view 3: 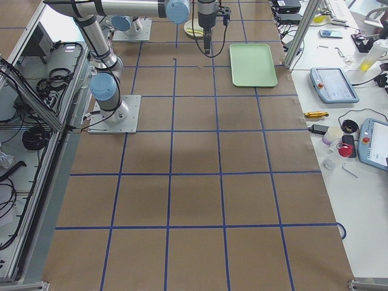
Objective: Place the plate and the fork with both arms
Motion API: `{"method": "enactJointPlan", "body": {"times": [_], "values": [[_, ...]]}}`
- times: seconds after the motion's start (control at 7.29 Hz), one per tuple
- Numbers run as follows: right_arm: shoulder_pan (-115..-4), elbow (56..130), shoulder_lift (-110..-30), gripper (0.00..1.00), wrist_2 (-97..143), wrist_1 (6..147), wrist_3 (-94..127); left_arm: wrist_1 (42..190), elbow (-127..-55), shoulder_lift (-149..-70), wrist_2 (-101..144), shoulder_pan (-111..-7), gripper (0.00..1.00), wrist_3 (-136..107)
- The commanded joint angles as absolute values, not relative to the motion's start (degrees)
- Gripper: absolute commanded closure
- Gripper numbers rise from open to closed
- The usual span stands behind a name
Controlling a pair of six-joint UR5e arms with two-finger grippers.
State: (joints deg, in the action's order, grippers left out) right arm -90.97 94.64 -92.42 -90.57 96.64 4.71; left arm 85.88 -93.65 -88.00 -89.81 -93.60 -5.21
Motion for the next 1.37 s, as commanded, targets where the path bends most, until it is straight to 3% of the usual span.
{"method": "enactJointPlan", "body": {"times": [0.0,1.23], "values": [[-91.0,94.7,-92.4,0.0,-90.6,96.6,4.7,85.9,-93.9,-88.1,-89.8,-93.5,0.0,-5.3],[-91.0,95.0,-92.8,0.0,-91.2,96.6,4.7,85.8,-94.0,-88.2,-89.9,-93.5,0.0,-4.7]]}}
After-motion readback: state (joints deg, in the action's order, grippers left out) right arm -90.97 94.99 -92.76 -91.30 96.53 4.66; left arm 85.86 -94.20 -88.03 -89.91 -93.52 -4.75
